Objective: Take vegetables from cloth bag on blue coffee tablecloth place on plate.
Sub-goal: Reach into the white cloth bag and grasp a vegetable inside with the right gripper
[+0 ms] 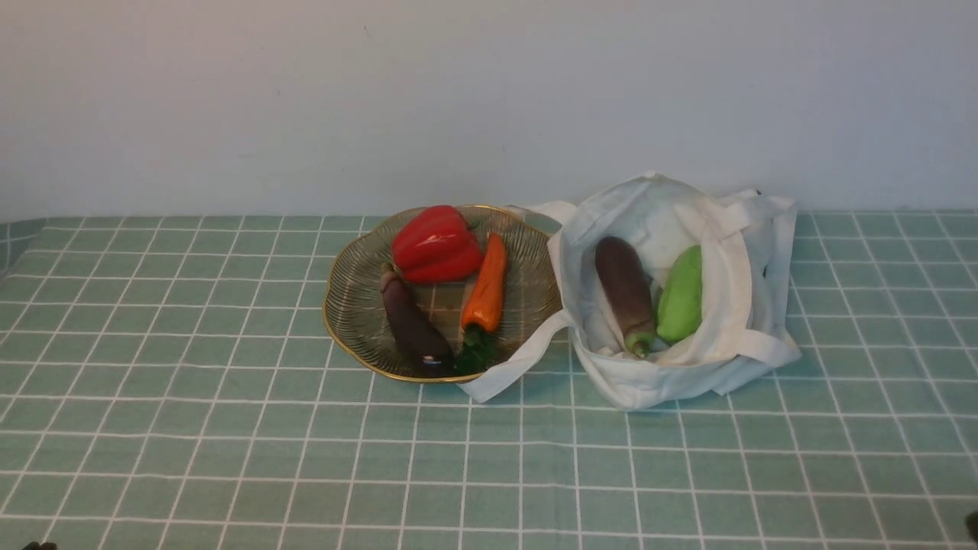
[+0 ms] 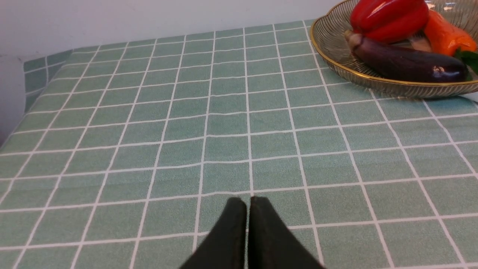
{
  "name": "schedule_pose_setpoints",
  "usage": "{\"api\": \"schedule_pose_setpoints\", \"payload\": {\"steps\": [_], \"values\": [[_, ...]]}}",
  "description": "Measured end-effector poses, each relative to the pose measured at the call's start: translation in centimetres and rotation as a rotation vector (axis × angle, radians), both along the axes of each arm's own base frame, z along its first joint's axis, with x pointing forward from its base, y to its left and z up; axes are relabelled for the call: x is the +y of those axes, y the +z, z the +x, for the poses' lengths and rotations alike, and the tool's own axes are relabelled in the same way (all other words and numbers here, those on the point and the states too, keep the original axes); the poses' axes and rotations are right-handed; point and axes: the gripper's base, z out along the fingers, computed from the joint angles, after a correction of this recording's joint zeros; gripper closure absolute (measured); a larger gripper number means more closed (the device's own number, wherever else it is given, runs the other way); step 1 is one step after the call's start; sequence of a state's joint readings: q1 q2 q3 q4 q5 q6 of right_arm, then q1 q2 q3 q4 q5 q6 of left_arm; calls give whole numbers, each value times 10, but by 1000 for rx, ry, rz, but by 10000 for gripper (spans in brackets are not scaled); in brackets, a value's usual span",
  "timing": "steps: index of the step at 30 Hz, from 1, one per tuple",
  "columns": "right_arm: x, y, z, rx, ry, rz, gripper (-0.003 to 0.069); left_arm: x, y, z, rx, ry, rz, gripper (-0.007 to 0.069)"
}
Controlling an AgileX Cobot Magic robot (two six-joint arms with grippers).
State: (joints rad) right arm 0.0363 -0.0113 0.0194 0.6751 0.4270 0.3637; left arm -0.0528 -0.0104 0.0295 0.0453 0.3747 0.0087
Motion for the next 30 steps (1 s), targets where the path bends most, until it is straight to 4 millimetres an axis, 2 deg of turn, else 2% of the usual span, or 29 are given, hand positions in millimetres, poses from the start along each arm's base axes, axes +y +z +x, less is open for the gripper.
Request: {"api": "schedule_pose_setpoints", "payload": {"steps": [2, 3, 5, 8, 10, 11, 12, 16, 20, 21, 25, 27, 28, 30], "values": [[6, 2, -4, 51, 76, -20, 674, 0, 0, 0, 0, 0, 0, 629], [9, 12, -7, 46, 118, -54, 674, 0, 0, 0, 0, 0, 0, 629], [11, 32, -13, -3, 154, -116, 674, 0, 0, 0, 0, 0, 0, 629], [12, 75, -24, -76, 204, -280, 674, 0, 0, 0, 0, 0, 0, 629], [12, 94, -26, -17, 257, -421, 674, 0, 0, 0, 0, 0, 0, 629], [12, 96, -26, -7, 264, -438, 674, 0, 0, 0, 0, 0, 0, 629], [10, 102, -25, 85, 306, -527, 674, 0, 0, 0, 0, 0, 0, 629], [0, 102, -3, 447, 387, -698, 674, 0, 0, 0, 0, 0, 0, 629], [-4, 92, 32, 634, 416, -714, 672, 0, 0, 0, 0, 0, 0, 629], [-4, 92, 34, 636, 418, -716, 671, 0, 0, 0, 0, 0, 0, 629], [2, 70, 82, 775, 549, -696, 666, 0, 0, 0, 0, 0, 0, 629], [4, 66, 94, 790, 586, -686, 663, 0, 0, 0, 0, 0, 0, 629], [8, 64, 108, 785, 626, -675, 653, 0, 0, 0, 0, 0, 0, 629], [12, 61, 125, 772, 672, -671, 635, 0, 0, 0, 0, 0, 0, 629]]}}
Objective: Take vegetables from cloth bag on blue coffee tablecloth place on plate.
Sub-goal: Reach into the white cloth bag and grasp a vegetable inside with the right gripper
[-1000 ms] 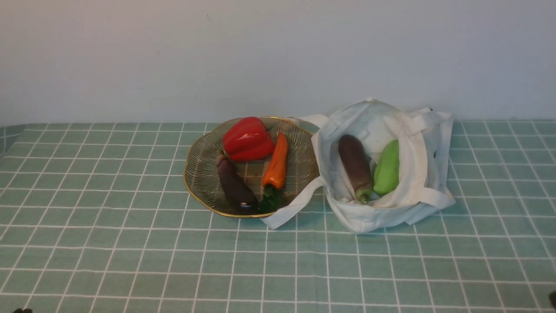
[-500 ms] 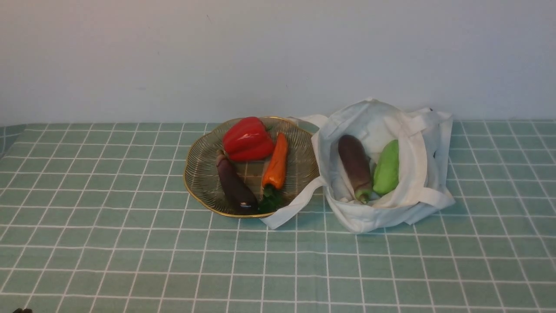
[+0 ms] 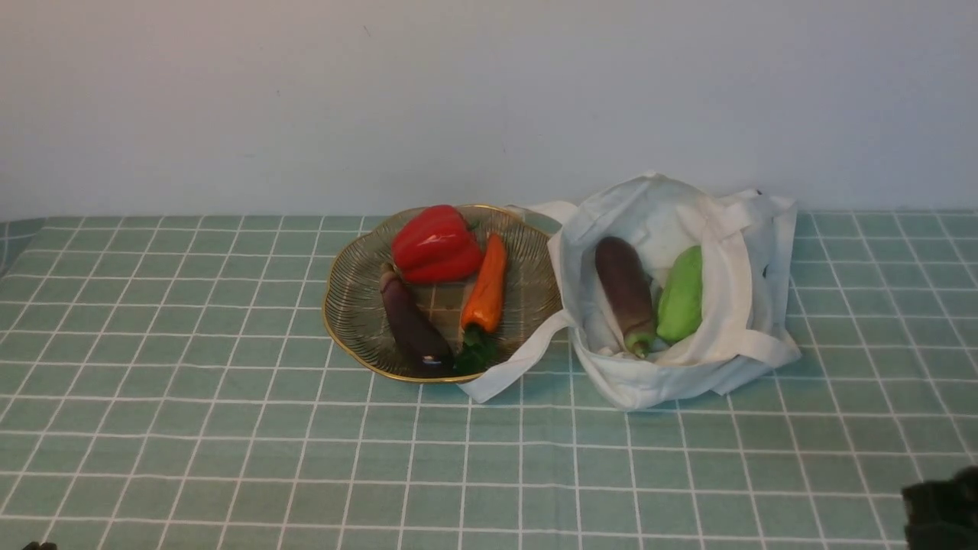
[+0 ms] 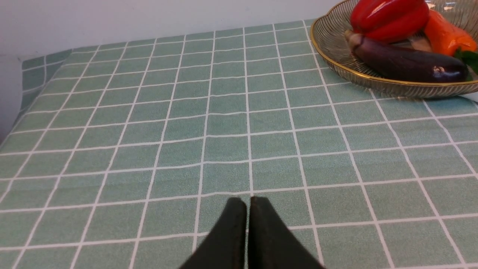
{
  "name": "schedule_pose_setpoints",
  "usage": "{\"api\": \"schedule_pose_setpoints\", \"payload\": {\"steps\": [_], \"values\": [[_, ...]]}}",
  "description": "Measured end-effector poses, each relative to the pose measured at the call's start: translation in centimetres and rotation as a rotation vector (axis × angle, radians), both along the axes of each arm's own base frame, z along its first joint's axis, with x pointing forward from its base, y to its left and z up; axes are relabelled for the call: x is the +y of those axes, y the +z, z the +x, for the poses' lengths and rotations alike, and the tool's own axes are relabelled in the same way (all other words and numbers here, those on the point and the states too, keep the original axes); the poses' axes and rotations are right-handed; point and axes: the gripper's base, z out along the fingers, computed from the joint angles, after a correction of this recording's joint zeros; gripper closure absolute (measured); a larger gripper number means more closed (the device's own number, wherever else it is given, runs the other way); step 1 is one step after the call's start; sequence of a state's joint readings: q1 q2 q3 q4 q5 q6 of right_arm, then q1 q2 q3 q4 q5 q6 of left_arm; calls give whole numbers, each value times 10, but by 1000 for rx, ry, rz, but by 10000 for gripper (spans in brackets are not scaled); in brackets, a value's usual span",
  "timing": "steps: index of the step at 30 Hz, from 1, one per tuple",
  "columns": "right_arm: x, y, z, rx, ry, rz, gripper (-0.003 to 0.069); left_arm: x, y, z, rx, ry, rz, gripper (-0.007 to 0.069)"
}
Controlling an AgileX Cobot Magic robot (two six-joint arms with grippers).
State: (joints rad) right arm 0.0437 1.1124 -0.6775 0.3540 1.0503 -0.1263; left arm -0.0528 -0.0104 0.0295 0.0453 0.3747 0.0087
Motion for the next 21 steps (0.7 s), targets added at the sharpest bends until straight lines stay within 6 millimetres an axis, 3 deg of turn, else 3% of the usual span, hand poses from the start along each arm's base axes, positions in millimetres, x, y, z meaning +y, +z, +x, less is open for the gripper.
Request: {"api": "schedule_pose_setpoints", "payload": {"steps": [2, 5, 6, 8, 10, 14, 17, 21], "values": [[6, 0, 14, -18, 40, 8, 613, 0, 0, 0, 0, 0, 0, 629], [28, -2, 37, -47, 125, 12, 548, 0, 0, 0, 0, 0, 0, 629], [45, -4, 50, -67, 180, 6, 496, 0, 0, 0, 0, 0, 0, 629], [55, -4, 61, -94, 208, -3, 466, 0, 0, 0, 0, 0, 0, 629], [78, -2, 88, -160, 253, -22, 386, 0, 0, 0, 0, 0, 0, 629], [103, 3, 130, -242, 264, -43, 292, 0, 0, 0, 0, 0, 0, 629], [114, -4, 163, -264, 267, -68, 247, 0, 0, 0, 0, 0, 0, 629], [126, -32, 205, -275, 270, -115, 221, 0, 0, 0, 0, 0, 0, 629]]}}
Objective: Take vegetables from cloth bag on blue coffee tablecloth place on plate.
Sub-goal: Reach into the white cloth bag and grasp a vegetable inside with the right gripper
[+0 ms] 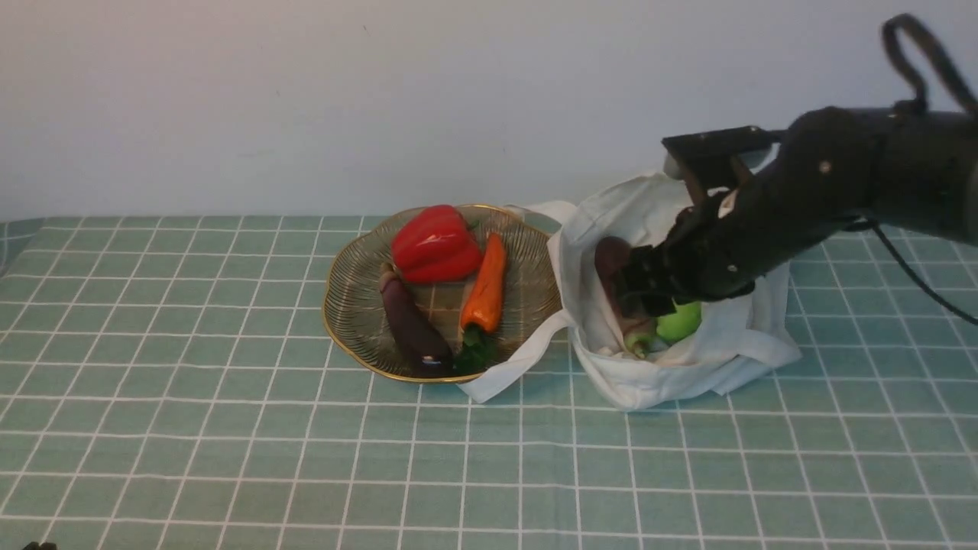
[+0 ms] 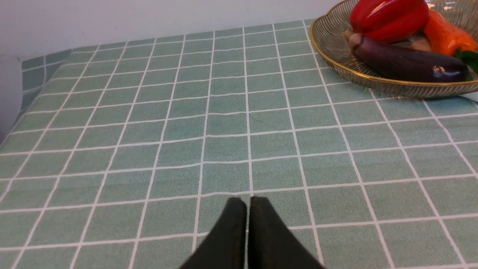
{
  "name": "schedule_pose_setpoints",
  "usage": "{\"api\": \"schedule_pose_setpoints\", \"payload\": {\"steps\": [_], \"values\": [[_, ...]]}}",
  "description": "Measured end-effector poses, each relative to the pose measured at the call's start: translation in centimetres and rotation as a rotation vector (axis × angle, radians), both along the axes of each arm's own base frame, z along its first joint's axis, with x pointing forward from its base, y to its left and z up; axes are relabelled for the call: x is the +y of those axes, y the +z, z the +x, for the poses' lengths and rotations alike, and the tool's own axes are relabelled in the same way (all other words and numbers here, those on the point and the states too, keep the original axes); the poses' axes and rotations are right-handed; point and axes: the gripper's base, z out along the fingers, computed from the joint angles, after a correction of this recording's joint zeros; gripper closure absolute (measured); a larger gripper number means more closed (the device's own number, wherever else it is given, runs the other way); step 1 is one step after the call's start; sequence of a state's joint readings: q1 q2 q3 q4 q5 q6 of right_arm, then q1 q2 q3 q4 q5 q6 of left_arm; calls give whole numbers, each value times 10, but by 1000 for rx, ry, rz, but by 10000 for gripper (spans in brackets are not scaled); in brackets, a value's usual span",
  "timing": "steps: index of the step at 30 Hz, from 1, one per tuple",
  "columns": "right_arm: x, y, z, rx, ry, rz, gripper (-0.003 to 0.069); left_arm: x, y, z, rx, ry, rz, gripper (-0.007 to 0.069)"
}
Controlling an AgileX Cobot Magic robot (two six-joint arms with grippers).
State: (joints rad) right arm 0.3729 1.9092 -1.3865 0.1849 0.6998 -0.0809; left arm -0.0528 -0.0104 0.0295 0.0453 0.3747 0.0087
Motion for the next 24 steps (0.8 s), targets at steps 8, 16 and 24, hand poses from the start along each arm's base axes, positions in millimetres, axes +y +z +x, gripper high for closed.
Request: {"api": "schedule_pose_setpoints", "payload": {"steps": [8, 16, 24], "values": [[9, -40, 35, 0, -32, -48, 218, 0, 0, 0, 0, 0, 0, 629], [9, -72, 40, 53, -83, -58, 218, 0, 0, 0, 0, 0, 0, 629], [8, -69, 38, 75, -65, -87, 333, 0, 0, 0, 0, 0, 0, 629]]}}
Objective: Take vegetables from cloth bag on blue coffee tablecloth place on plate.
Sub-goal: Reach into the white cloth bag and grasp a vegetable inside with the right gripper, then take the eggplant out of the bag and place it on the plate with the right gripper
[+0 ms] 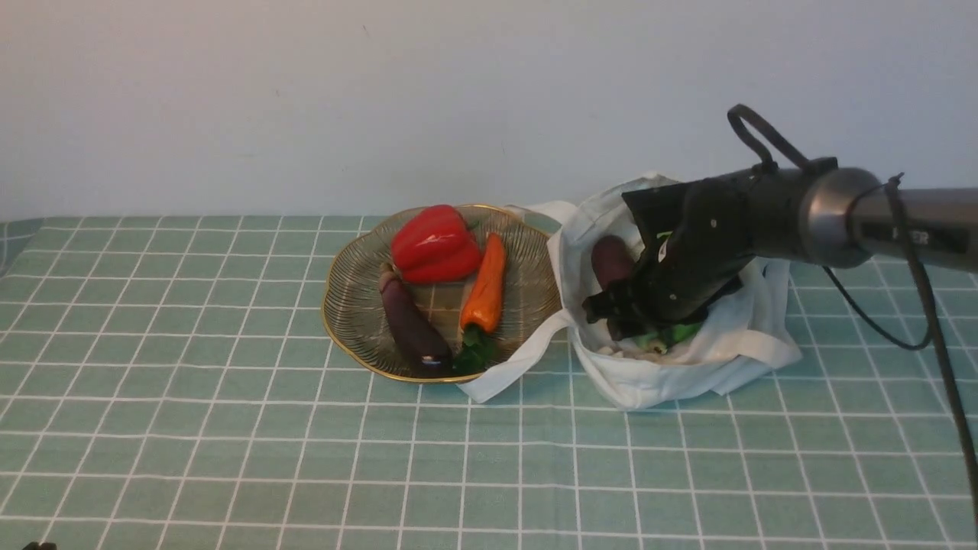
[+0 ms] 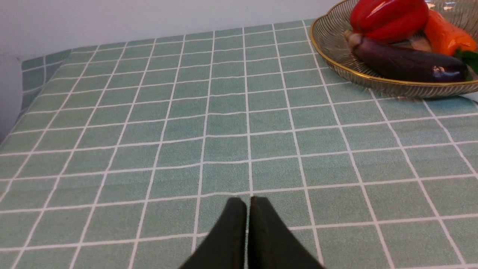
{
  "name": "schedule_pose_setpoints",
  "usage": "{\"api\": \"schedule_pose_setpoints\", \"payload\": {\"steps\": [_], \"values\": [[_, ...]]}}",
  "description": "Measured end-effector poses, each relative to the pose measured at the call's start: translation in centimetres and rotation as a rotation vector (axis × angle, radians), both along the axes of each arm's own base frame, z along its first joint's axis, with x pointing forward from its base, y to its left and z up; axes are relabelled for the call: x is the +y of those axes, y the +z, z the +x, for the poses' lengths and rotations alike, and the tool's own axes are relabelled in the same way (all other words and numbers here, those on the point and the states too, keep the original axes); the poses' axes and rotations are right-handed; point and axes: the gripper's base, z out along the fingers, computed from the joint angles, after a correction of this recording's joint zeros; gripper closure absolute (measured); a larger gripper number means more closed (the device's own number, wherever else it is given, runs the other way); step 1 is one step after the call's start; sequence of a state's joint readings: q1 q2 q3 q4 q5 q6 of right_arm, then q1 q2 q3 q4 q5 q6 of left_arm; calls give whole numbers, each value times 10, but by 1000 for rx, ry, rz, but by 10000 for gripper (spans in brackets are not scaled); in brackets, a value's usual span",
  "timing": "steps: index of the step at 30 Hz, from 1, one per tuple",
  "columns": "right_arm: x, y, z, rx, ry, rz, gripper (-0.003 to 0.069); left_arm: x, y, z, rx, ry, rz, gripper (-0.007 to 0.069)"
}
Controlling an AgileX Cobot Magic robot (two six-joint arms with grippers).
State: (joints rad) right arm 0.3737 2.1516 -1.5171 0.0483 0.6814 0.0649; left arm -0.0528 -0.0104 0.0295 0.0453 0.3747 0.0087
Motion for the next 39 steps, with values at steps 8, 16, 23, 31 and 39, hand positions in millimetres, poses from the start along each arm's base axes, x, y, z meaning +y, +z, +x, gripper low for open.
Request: {"api": "schedule_pose_setpoints", "payload": {"steps": [8, 16, 23, 31, 39], "values": [[-6, 76, -18, 83, 51, -37, 333, 0, 0, 0, 0, 0, 0, 629], [-5, 115, -72, 256, 77, 47, 333, 0, 0, 0, 0, 0, 0, 629], [50, 122, -81, 79, 231, 254, 333, 0, 0, 0, 0, 0, 0, 629], [89, 78, -58, -82, 290, 342, 333, 0, 0, 0, 0, 0, 0, 629], [94, 44, -38, -170, 257, 313, 333, 0, 0, 0, 0, 0, 0, 629]]}}
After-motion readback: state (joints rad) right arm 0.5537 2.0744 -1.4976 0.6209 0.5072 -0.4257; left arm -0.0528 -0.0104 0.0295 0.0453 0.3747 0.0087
